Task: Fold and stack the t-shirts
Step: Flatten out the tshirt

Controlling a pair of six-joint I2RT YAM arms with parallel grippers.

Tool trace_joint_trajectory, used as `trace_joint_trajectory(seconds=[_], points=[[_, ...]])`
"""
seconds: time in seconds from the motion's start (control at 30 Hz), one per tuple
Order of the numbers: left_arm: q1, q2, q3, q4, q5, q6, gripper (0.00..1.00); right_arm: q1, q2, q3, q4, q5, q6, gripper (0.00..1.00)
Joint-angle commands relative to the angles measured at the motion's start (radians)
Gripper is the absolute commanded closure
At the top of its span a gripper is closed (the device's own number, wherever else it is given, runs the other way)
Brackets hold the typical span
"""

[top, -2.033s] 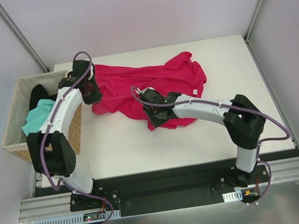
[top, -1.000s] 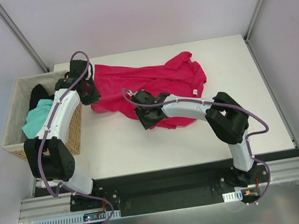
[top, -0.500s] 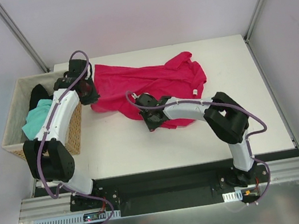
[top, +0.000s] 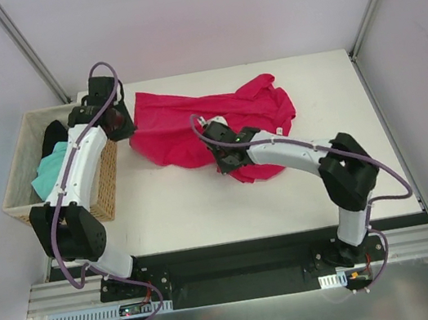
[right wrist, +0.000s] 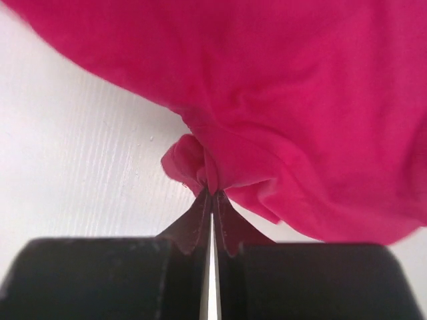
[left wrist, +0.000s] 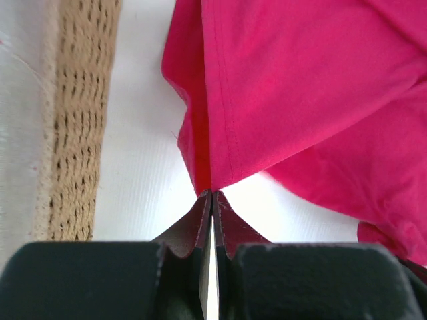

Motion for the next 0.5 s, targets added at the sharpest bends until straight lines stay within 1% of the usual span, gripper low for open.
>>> trace_joint_trajectory(seconds=[0.0,0.2,0.47], points=[[0.029,-0.038,0.094,-0.013,-0.019,-0.003,1.00,-0.007,-0.145,0.058,-0.084,0.142,0.009,0.99],[0.055,-0.019,0.135,-0.013,-0.002,0.002,1.00,-0.028,-0.201,0.065,-0.136,0.205,0.000,0.99],[0.073,-0.025,0.123,-0.013,-0.013,0.017,1.00,-0.030,-0.260,0.018,-0.162,0.214,0.018,0.99]])
